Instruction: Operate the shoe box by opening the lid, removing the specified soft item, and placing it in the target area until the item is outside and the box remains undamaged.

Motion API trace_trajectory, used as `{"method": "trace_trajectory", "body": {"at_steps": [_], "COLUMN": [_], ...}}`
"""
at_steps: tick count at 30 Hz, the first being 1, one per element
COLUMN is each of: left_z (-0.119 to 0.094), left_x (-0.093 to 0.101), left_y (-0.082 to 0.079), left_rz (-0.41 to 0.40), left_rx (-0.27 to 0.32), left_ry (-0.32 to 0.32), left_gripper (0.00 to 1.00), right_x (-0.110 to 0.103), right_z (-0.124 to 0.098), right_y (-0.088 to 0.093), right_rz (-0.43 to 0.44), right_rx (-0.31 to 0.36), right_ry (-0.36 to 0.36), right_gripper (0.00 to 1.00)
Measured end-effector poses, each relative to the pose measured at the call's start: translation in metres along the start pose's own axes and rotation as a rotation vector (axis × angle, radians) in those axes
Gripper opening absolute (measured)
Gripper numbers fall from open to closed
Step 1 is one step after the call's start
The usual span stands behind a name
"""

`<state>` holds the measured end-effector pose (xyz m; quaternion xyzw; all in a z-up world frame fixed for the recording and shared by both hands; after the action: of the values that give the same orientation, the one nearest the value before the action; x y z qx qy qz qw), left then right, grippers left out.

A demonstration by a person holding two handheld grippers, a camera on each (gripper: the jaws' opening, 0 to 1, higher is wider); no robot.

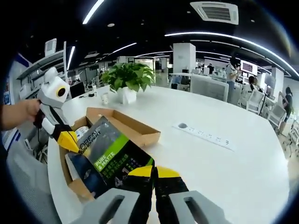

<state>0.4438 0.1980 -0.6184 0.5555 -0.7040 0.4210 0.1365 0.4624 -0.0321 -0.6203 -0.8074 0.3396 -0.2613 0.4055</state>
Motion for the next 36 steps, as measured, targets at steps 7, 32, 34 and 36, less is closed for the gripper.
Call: {"method": "trace_trajectory", "body": {"at_steps": [7,32,34,36], "left_z": [0.013,0.044,0.047,0.049], "left_x": [0.003,0.018,0.019,0.02], "left_y": [-0.002,0.004,0.004,0.004], "left_rz": [-0.019,-0.038,-0.036,-0.033], "left_rx": [-0.019,-0.047,-0.046,-0.047], "left_ry": [0.003,-0.01,-0.016,-0.021], "left_gripper": [0.0,0.0,0.0,0.0], "right_x": [0.008,0.026,0.028,0.029], "right_z": [0.002,0.009,0.01,0.011], "right_y": [0.01,0.038,0.041,0.043], "right_rz": [-0.009,-0.014,-0.008,-0.002], "right_rx": [-0.033,-0.095,-0.099,-0.1], "right_ry": [0.01,0.025,0.027,0.029], "right_gripper": [0.0,0.0,0.0,0.0]}}
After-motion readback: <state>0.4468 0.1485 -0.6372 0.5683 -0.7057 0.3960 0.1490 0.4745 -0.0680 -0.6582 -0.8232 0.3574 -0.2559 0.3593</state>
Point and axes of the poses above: the point that each gripper's makers call its tool centre point, and the gripper's own axes: z roughly forward along the fingers, x roughly to its right, y roughly out of its underside, the point moved 8 cm from there along -z, roughly backward along the fingers, and after that the axes turned 13 degrees about -z, right-handed, at the moved point
